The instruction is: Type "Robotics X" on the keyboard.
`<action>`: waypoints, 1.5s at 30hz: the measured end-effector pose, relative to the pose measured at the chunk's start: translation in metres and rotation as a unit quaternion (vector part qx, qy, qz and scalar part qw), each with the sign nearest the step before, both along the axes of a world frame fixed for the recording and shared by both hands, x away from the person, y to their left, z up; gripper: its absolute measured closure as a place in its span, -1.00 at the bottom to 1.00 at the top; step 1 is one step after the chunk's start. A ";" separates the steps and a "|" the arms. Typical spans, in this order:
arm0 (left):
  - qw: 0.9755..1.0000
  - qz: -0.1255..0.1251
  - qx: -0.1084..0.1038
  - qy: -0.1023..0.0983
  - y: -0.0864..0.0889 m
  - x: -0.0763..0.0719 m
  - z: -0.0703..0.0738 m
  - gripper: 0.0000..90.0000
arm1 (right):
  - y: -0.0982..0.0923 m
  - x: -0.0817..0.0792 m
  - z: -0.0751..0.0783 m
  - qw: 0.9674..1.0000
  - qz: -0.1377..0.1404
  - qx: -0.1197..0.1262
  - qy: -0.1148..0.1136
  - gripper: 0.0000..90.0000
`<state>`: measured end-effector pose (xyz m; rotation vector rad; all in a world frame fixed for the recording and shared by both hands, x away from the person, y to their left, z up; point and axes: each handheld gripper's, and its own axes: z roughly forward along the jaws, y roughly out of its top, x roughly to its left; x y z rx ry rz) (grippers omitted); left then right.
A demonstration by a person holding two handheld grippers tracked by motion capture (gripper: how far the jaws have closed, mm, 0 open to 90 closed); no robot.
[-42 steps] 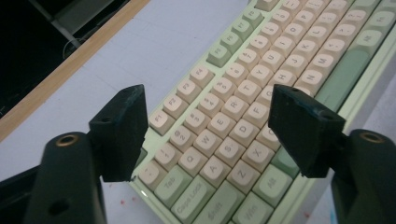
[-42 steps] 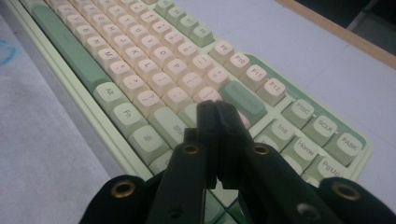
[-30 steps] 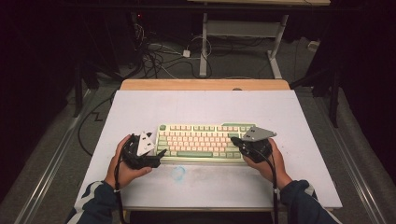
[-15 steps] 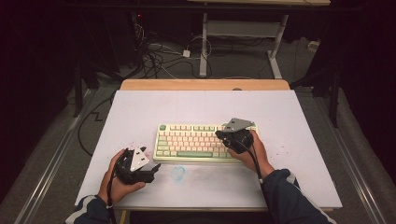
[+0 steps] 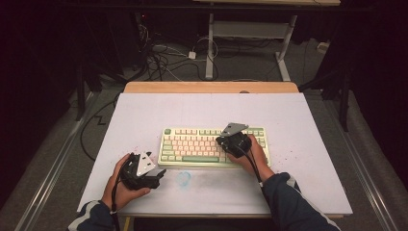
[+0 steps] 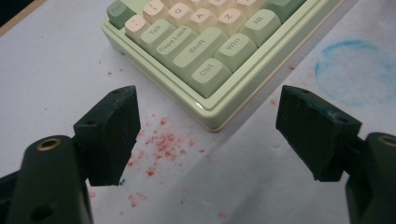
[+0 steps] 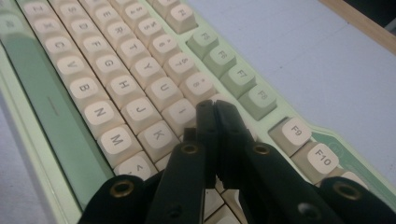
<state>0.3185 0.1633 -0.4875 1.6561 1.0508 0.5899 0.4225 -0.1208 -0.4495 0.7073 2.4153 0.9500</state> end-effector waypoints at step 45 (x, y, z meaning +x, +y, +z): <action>1.000 0.008 0.022 0.000 0.002 0.002 -0.001 -0.54 | -0.057 -0.055 0.040 0.986 -0.035 0.094 -0.130 -0.21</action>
